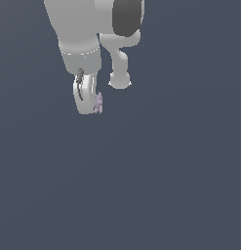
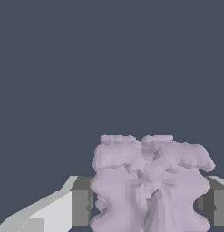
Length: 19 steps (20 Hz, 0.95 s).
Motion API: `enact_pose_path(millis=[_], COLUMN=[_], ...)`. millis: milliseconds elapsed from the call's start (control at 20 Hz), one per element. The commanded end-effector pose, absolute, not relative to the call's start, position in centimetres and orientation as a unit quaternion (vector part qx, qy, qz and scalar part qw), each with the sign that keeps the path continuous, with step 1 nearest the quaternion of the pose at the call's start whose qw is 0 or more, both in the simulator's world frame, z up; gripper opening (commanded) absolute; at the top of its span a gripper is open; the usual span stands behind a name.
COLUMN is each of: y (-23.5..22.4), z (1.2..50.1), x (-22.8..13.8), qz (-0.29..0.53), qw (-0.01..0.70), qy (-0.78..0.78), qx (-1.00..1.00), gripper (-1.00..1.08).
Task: Pick up the object and move it to a goal position.
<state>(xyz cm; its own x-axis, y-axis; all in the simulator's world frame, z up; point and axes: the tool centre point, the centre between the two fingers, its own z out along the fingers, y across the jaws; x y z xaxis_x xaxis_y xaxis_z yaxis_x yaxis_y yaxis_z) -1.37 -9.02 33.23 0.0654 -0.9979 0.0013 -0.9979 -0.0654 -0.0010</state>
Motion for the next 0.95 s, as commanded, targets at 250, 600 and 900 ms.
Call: enact_pose_path(millis=[250,600,900], y=[-8.9,-8.8,-8.7], z=[39.9,43.1,43.9], x=[-1.6,-1.6,-1.5], qz=[0.0,0.0,0.0], qw=[0.001,0.0,0.0], qy=[-0.683,-0.682,-0.682], qx=[0.73,0.731,0.731], gripper=[-1.0,-1.0,-1.0])
